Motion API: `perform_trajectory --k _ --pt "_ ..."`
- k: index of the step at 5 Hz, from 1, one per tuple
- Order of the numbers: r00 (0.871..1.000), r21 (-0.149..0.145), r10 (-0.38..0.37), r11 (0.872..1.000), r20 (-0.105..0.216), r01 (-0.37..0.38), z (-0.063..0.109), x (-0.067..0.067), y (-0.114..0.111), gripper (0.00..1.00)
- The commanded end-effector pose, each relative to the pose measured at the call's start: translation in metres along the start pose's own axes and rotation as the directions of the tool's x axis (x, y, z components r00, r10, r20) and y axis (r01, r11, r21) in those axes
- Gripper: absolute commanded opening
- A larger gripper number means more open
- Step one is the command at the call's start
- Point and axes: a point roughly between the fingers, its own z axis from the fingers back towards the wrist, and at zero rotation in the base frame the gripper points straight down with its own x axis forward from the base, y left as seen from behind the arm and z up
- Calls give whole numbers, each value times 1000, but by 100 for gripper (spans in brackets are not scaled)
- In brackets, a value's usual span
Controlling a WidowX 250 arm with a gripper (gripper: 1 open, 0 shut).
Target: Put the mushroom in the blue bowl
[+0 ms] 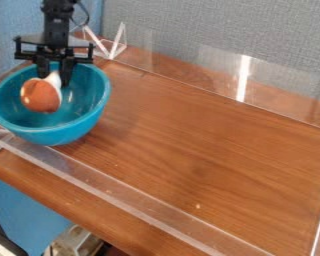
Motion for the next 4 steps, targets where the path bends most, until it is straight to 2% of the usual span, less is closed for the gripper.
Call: perform_trajectory --k 1,4 --pt "996 -19 37 999 83 -36 21 3 14 0" --pt "996 -17 46 999 78 -44 23 -4 15 0"
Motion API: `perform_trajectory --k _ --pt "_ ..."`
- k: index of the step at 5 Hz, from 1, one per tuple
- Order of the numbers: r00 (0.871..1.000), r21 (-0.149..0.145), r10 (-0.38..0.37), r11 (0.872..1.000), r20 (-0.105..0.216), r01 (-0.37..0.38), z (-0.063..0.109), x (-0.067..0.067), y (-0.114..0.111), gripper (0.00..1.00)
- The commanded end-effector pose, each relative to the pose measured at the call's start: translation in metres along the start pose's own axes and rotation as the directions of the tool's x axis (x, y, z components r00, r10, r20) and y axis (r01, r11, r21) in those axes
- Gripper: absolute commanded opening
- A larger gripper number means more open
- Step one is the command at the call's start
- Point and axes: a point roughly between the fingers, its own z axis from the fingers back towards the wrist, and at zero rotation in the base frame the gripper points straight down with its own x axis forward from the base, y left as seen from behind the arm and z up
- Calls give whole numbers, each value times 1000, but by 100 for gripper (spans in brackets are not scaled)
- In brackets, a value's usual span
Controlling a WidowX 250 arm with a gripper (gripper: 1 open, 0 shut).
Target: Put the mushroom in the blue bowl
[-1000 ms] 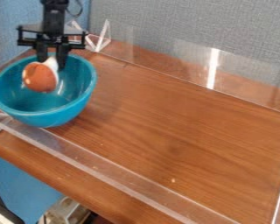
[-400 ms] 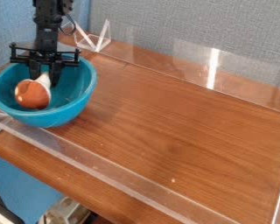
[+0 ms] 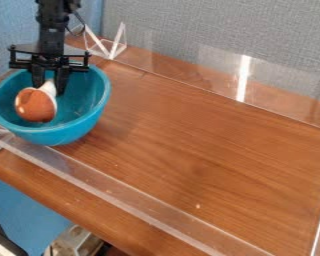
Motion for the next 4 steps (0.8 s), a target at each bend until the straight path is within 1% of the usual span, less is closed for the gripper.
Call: perform_trajectory --k 1,4 --pt "997 -22 26 999 71 -25 24 2 8 0" --pt "997 -22 38 999 65 -36 26 -2 8 0"
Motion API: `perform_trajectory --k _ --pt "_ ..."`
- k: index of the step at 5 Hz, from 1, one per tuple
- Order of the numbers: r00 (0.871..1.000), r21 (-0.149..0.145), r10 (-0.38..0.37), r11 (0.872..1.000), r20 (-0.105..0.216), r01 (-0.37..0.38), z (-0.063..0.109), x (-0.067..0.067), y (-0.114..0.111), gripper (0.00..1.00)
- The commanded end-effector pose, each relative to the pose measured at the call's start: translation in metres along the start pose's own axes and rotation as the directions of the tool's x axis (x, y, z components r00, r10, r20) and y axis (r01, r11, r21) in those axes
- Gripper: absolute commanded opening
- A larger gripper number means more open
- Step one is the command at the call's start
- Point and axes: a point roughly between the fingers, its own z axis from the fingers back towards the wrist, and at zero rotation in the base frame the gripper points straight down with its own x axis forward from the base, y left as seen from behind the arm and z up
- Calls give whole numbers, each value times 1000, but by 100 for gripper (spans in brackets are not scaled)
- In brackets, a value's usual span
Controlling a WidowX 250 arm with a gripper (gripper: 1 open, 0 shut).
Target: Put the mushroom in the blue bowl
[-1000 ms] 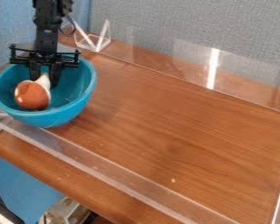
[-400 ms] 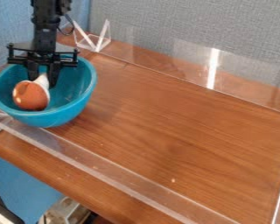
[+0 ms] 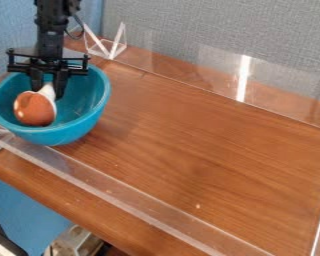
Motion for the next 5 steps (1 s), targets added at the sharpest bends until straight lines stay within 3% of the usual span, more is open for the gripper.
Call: perform_trajectory --k 1,2,3,5 --pt "997 -27 24 999 78 -22 28 3 6 0" --pt "997 -27 28 999 76 -26 28 2 7 0" --pt "996 -40 32 999 86 -29 37 2 6 100" --pt "995 -49 42 998 92 -37 40 2 6 100"
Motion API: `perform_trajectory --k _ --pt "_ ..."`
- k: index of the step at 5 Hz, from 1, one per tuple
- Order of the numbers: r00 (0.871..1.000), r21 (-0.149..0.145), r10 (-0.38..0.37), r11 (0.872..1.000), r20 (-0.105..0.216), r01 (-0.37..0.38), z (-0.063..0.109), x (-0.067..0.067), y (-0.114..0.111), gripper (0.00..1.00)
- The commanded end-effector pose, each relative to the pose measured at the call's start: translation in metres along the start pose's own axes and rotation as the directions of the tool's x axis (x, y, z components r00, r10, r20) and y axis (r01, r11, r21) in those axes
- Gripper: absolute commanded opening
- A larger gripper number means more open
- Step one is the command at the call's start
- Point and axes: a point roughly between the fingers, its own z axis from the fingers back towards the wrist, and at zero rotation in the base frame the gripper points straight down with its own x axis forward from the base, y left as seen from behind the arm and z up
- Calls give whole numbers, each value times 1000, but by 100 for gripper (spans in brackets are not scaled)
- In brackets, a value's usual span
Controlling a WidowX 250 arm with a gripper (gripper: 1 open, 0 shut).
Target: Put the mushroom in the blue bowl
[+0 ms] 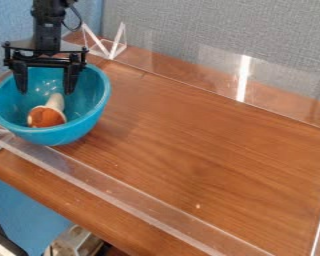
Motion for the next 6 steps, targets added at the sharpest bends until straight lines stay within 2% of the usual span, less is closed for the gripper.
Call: perform_trajectory --k 1,6 --pt "996 -39 18 999 85 -15 28 7 1 100" --pt "995 -62 37 998 90 -32 27 9 -4 100"
